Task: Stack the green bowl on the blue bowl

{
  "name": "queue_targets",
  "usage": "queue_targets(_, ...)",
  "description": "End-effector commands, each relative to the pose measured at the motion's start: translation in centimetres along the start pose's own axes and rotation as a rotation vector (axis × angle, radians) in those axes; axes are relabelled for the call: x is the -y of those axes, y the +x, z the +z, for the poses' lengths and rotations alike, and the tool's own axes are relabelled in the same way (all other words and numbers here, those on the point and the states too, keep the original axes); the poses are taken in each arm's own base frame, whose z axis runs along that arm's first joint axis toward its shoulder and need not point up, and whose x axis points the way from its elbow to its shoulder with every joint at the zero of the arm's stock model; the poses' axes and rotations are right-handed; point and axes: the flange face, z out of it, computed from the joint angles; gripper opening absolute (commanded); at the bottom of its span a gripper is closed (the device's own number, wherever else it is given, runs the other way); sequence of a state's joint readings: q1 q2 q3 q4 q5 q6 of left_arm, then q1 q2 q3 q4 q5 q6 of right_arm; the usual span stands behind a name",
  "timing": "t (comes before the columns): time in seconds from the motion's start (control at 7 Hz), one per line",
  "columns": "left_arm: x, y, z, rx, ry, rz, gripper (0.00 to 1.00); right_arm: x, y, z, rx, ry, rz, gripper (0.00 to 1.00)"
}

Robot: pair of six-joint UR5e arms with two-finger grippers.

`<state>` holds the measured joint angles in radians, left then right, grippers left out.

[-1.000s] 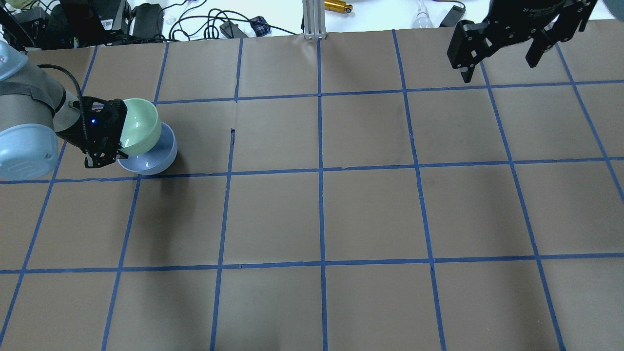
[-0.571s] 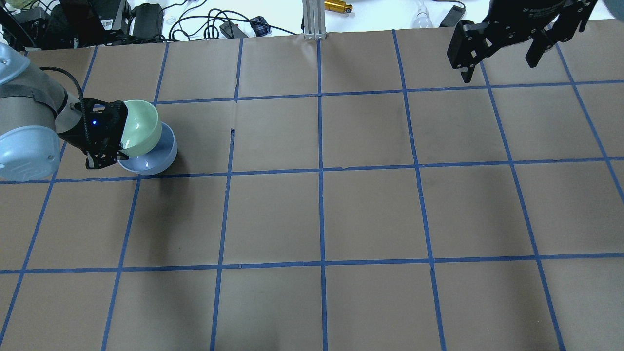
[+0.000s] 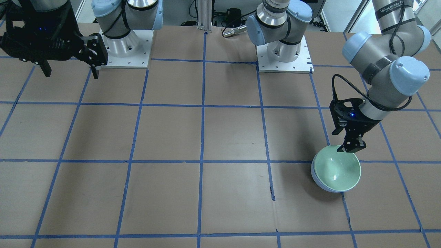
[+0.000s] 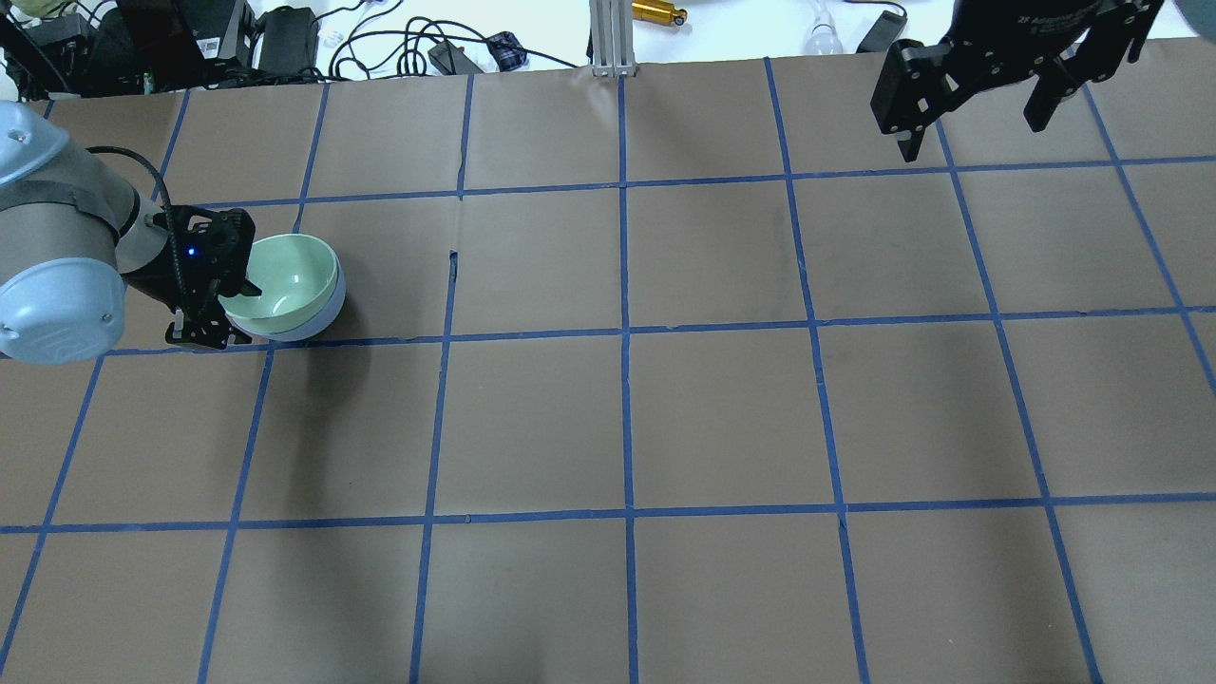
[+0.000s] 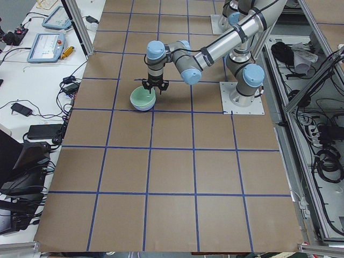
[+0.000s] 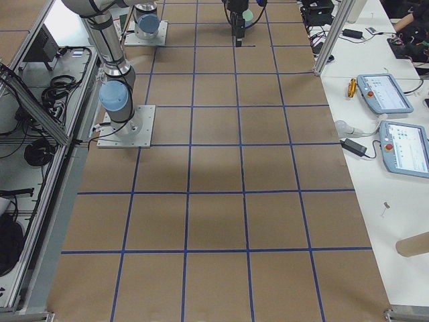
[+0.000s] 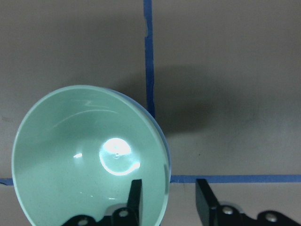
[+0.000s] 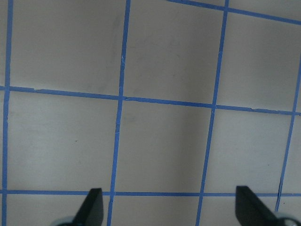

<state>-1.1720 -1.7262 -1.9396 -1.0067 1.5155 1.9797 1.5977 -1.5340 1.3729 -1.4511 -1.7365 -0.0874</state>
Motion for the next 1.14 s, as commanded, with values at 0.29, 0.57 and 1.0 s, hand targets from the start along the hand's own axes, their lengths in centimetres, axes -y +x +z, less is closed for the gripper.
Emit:
queue_targets(0.29,3.5,-0.2,-7.2,0.06,-0.027,-0.159,0.99,0.0,0.0,0.0,0.0,0.0,0.001,1.0)
queue_targets(0.57,10.3,-2.2,-14.1,0.007,-0.006,-0.308,0.99,0.0,0.0,0.0,0.0,0.0,0.001,1.0)
queue_targets(1.0,16.2,-1.9,-19.8,0.043,0.011,-0.743,1.0,0.0,0.0,0.0,0.0,0.0,-0.001,1.0)
